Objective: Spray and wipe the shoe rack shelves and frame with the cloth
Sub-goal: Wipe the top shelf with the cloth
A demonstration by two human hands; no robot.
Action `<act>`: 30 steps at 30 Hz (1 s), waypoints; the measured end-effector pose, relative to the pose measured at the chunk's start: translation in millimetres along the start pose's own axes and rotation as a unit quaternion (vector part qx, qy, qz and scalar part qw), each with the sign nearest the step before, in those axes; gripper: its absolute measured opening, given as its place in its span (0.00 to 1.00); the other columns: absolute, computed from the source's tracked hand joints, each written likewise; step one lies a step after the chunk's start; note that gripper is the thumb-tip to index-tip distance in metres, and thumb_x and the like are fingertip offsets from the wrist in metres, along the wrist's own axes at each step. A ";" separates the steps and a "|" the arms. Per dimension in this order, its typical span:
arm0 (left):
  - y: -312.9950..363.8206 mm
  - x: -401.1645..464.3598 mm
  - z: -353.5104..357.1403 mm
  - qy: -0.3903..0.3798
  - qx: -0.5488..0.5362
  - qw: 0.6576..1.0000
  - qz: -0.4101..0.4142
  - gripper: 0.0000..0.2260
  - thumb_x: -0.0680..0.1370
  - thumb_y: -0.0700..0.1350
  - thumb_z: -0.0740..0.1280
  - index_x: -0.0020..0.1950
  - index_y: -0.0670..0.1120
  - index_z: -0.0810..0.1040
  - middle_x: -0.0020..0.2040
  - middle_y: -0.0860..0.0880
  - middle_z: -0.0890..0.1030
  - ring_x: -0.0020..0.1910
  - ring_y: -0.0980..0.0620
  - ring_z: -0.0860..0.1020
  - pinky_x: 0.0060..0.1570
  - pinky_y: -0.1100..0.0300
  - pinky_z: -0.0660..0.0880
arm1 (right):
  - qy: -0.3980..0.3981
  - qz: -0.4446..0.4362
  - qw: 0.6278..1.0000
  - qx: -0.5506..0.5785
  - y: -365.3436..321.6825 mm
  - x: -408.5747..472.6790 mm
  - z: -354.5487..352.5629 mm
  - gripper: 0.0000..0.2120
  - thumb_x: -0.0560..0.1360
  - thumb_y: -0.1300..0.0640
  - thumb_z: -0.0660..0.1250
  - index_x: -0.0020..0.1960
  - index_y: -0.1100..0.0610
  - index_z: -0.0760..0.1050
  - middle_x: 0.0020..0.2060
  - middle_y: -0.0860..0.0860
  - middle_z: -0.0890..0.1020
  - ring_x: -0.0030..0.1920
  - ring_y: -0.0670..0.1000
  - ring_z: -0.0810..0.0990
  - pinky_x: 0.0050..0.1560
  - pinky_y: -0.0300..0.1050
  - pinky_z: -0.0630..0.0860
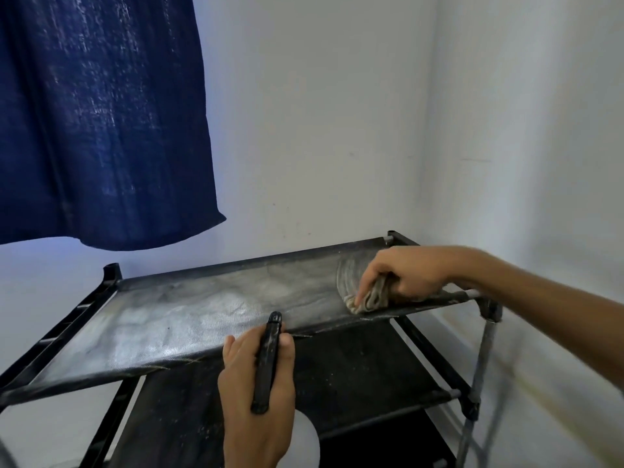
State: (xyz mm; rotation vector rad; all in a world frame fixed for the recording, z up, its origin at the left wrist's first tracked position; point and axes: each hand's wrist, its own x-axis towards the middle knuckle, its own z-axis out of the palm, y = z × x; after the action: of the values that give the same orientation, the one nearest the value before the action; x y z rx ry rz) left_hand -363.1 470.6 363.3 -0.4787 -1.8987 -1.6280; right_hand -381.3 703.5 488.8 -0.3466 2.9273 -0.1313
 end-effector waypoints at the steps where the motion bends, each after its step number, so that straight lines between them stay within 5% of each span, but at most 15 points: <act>1: 2.2 -0.9 0.0 -0.003 0.000 1.000 0.002 0.02 0.74 0.50 0.65 0.43 0.58 0.77 0.31 0.49 0.80 0.39 0.59 0.79 0.65 0.80 0.51 | -0.010 0.004 1.000 0.019 0.9 -9.2 -6.1 0.30 0.68 0.71 0.59 0.54 0.38 0.79 0.51 0.38 0.78 0.51 0.44 0.76 0.54 0.41 0.75; 5: 7.7 -1.3 -1.3 -0.026 -0.020 0.999 -0.003 0.05 0.78 0.53 0.66 0.42 0.57 0.77 0.28 0.45 0.77 0.34 0.52 0.79 0.67 0.77 0.51 | 0.033 0.085 0.996 -0.006 4.3 -9.3 0.8 0.19 0.71 0.61 0.67 0.56 0.41 0.78 0.52 0.43 0.79 0.48 0.46 0.77 0.50 0.43 0.76; 9: 8.3 -0.3 -2.1 -0.041 -0.030 0.999 -0.015 0.05 0.75 0.49 0.64 0.43 0.52 0.79 0.27 0.47 0.76 0.36 0.51 0.78 0.73 0.65 0.54 | 0.139 0.205 0.967 -0.054 -6.6 29.8 22.5 0.12 0.73 0.59 0.65 0.54 0.47 0.79 0.47 0.49 0.81 0.43 0.51 0.78 0.39 0.44 0.76; 11: 8.0 0.4 -2.0 -0.041 -0.030 0.999 -0.016 0.06 0.75 0.50 0.64 0.42 0.51 0.79 0.28 0.48 0.76 0.36 0.54 0.77 0.73 0.62 0.55 | 0.190 0.222 0.956 -0.031 -25.8 58.2 24.6 0.11 0.73 0.61 0.65 0.54 0.52 0.80 0.46 0.51 0.82 0.46 0.53 0.80 0.45 0.46 0.79; 15: 5.5 0.3 -3.7 -0.048 -0.002 0.999 -0.012 0.05 0.77 0.43 0.67 0.41 0.50 0.78 0.28 0.48 0.75 0.37 0.57 0.76 0.72 0.50 0.60 | 0.195 0.114 0.974 0.012 -95.0 113.0 25.2 0.09 0.72 0.63 0.64 0.51 0.59 0.79 0.37 0.52 0.78 0.44 0.53 0.78 0.45 0.45 0.78; 19: 2.3 1.9 -5.5 -0.043 -0.016 0.999 0.001 0.03 0.75 0.51 0.66 0.44 0.53 0.79 0.35 0.50 0.81 0.45 0.63 0.77 0.70 0.46 0.64 | 0.116 -0.057 0.990 0.055 -140.1 124.5 19.1 0.15 0.68 0.61 0.71 0.53 0.50 0.82 0.42 0.50 0.84 0.43 0.50 0.80 0.41 0.42 0.76; 21: 1.7 2.2 -4.8 -0.048 -0.027 0.998 0.006 0.04 0.76 0.51 0.66 0.44 0.52 0.79 0.36 0.49 0.81 0.45 0.64 0.77 0.70 0.51 0.64 | 0.106 -0.064 0.990 0.069 -126.6 113.4 16.8 0.17 0.68 0.62 0.71 0.55 0.49 0.82 0.45 0.50 0.85 0.45 0.50 0.81 0.43 0.43 0.77; 25: 2.8 2.9 -3.7 -0.055 -0.011 0.998 0.002 0.04 0.74 0.50 0.64 0.42 0.55 0.78 0.29 0.45 0.78 0.40 0.56 0.78 0.65 0.79 0.52 | 0.115 0.051 0.990 0.066 -58.8 75.7 19.6 0.13 0.73 0.60 0.69 0.53 0.45 0.81 0.47 0.49 0.84 0.41 0.49 0.82 0.45 0.47 0.81; 30: 1.4 1.5 -3.1 -0.063 -0.009 0.998 0.008 0.07 0.75 0.50 0.64 0.43 0.50 0.80 0.32 0.47 0.79 0.41 0.56 0.78 0.63 0.82 0.50 | 0.119 0.225 0.965 0.055 29.3 11.5 16.1 0.14 0.75 0.61 0.66 0.53 0.44 0.80 0.45 0.48 0.82 0.39 0.48 0.80 0.32 0.37 0.74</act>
State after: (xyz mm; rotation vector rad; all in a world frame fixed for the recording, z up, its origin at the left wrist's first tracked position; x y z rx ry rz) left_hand -362.8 467.7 365.5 -0.6160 -1.9678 -1.6408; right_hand -395.6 728.0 467.8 0.3792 3.1244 -0.2830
